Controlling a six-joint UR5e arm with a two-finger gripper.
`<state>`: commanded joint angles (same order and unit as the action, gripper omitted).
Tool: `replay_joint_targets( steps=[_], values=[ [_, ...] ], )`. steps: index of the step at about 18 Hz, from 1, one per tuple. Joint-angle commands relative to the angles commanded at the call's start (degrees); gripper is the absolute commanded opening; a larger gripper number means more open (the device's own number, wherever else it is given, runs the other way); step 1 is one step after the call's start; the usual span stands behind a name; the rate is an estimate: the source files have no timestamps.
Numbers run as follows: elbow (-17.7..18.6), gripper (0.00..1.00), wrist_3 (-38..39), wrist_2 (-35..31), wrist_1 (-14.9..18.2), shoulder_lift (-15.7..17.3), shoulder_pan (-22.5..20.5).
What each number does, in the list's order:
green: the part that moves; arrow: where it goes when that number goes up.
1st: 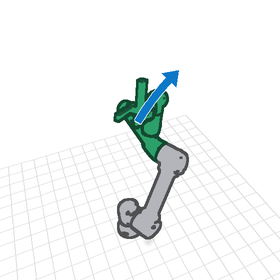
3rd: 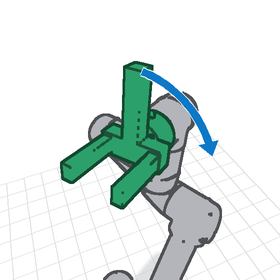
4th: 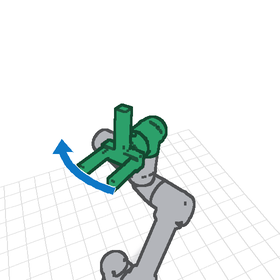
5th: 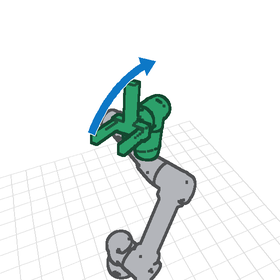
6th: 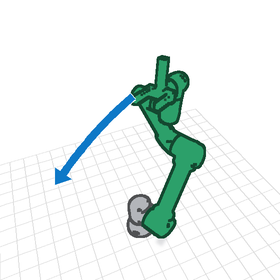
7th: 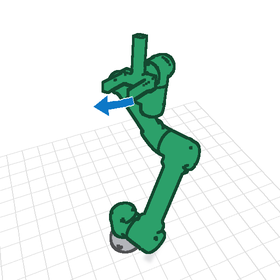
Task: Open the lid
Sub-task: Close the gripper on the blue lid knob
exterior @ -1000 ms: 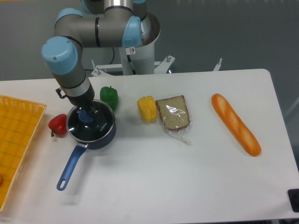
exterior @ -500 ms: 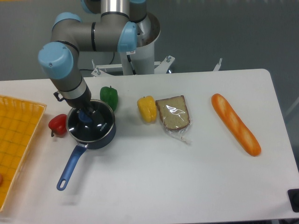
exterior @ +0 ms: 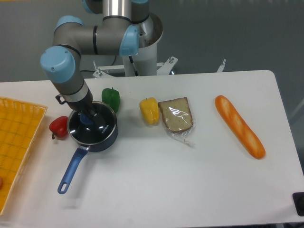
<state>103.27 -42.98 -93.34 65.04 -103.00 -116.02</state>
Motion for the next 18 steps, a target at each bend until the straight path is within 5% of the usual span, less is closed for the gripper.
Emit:
replay_joint_targets(
  steps=[18],
  values=[
    [1.23,1.00,-2.11,1.40,-0.35,-0.44,0.44]
  ],
)
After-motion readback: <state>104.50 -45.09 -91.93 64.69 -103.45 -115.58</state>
